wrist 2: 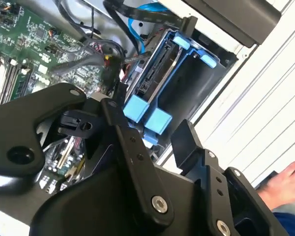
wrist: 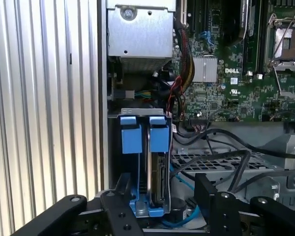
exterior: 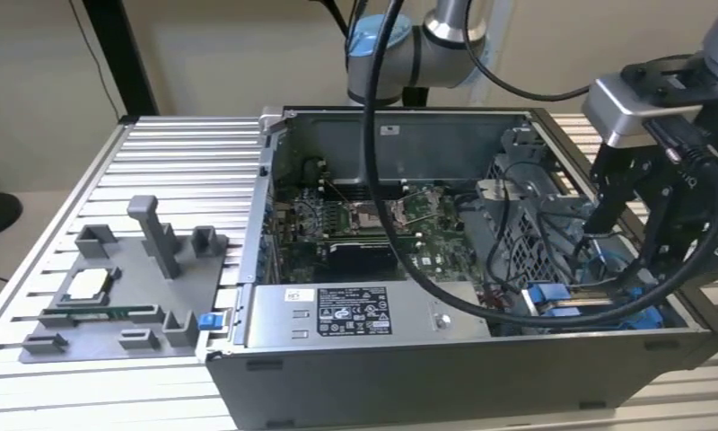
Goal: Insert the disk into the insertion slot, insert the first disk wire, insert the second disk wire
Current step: 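Insert the disk into the insertion slot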
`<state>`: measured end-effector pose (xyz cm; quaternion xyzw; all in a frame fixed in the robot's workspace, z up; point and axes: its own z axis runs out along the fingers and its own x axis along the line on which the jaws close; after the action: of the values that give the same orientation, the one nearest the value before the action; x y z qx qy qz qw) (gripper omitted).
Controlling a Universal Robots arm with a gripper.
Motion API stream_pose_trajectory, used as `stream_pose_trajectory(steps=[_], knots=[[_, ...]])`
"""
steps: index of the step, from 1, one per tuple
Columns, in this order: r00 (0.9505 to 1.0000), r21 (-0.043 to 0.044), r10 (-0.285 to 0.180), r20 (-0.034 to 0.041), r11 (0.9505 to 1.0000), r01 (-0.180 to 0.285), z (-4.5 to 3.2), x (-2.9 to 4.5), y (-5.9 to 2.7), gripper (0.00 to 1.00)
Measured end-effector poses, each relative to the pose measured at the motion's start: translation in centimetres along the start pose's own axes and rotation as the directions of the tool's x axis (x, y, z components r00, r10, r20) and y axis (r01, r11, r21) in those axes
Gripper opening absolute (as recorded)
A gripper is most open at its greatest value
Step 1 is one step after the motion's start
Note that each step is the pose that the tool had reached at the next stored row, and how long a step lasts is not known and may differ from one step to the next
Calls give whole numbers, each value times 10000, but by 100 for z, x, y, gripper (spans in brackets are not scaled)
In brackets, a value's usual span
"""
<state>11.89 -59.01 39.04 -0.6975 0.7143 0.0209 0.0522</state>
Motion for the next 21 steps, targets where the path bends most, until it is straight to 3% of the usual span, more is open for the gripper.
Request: stream_pose_trajectory(steps=[2, 5, 9, 12, 14, 17, 21], knots=[[10000, 0, 0, -4, 10000, 0, -62, -10, -3, 100], [10000, 7, -3, -1, 10000, 3, -51, -92, 0, 100], [10000, 19, 6, 2, 10000, -6, 11, -167, -3, 100], [10000, -5, 36, 0, 10000, -36, 66, -185, -63, 100], [10000, -70, 52, -4, 10000, -52, 85, -197, -90, 100], [9999, -329, 101, -14, 9994, -102, 80, -202, -91, 100], [9999, -521, 130, -21, 9986, -131, 26, -208, -108, 100]])
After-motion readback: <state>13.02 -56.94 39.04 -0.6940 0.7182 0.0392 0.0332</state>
